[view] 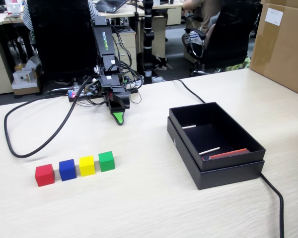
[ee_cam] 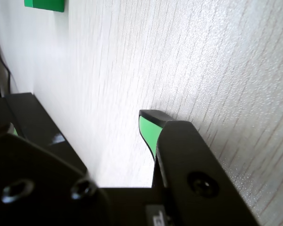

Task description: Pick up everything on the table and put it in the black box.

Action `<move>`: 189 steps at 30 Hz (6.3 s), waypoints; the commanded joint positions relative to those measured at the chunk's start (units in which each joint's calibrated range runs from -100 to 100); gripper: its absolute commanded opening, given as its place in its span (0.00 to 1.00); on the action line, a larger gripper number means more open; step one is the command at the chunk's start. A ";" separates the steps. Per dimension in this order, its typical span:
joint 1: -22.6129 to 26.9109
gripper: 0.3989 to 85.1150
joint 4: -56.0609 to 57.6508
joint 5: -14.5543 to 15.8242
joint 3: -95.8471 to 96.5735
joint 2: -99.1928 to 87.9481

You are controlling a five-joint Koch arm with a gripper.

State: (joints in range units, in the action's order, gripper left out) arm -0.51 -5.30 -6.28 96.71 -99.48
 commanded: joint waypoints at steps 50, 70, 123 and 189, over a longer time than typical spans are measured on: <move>-16.17 0.55 64.53 -5.32 -89.64 57.08; -21.05 0.52 69.28 -11.04 -139.14 112.28; 9.52 0.03 77.83 9.62 -114.94 66.49; -14.21 0.54 78.18 -4.88 -132.89 105.16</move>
State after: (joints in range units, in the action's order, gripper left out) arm -14.38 72.82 -11.06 -29.80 4.47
